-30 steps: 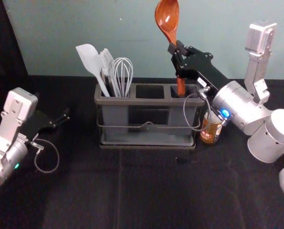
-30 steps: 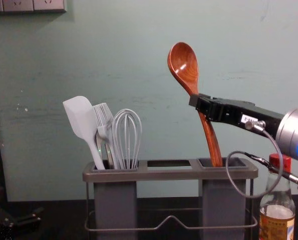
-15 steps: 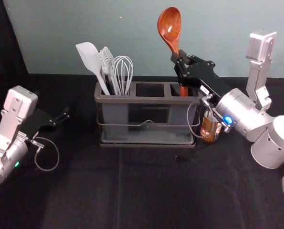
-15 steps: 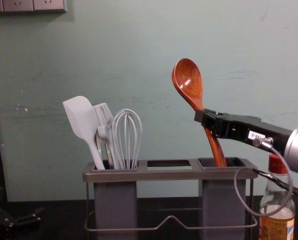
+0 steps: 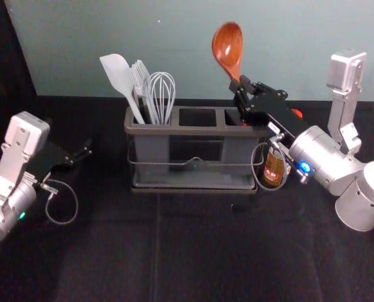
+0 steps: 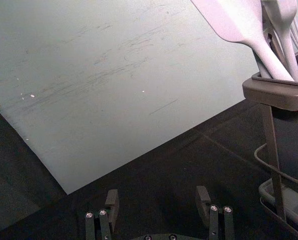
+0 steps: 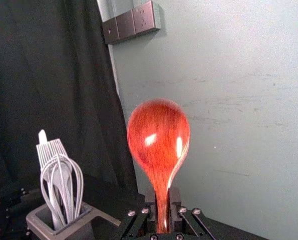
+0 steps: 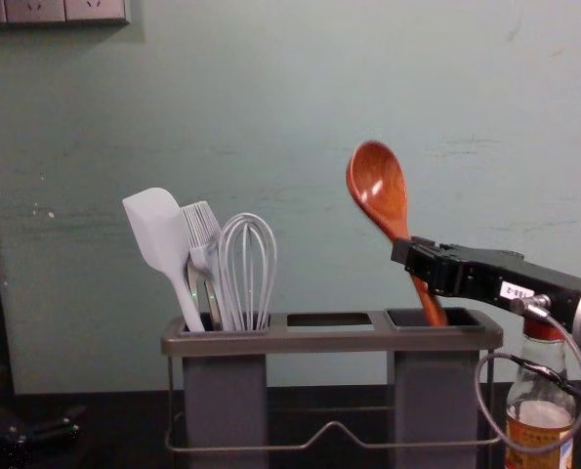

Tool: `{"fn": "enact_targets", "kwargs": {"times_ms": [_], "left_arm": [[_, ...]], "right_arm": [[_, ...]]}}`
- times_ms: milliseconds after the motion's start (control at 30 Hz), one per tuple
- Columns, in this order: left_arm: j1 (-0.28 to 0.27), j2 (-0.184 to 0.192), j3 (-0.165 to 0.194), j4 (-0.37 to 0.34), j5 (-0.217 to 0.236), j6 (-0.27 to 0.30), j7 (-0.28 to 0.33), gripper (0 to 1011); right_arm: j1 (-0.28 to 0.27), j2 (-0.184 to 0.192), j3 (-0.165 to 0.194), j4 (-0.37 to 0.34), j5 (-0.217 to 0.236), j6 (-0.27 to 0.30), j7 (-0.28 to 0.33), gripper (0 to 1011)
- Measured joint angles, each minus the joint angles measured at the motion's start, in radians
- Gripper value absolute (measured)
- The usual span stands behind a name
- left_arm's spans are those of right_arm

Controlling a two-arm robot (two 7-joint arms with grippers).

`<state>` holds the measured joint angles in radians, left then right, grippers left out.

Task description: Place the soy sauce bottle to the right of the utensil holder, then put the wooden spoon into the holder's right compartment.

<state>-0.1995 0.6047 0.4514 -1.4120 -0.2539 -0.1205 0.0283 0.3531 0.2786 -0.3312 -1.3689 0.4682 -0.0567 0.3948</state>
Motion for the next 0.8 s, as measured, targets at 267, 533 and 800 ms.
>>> {"fn": "enact_targets", "kwargs": {"times_ms": [267, 533, 800], "left_arm": [[0.000, 0.000, 0.000, 0.000, 0.000, 0.000, 0.000, 1005], [0.000, 0.000, 0.000, 0.000, 0.000, 0.000, 0.000, 1005], [0.000, 0.000, 0.000, 0.000, 0.000, 0.000, 0.000, 1005]], "right_arm": [[-0.012, 0.006, 0.006, -0.011, -0.003, 0.014, -0.008, 410], [-0.041, 0.015, 0.018, -0.050, 0.000, 0.020, -0.016, 676], [-0.125, 0.058, 0.050, -0.150, 0.006, 0.013, -0.030, 930]]}}
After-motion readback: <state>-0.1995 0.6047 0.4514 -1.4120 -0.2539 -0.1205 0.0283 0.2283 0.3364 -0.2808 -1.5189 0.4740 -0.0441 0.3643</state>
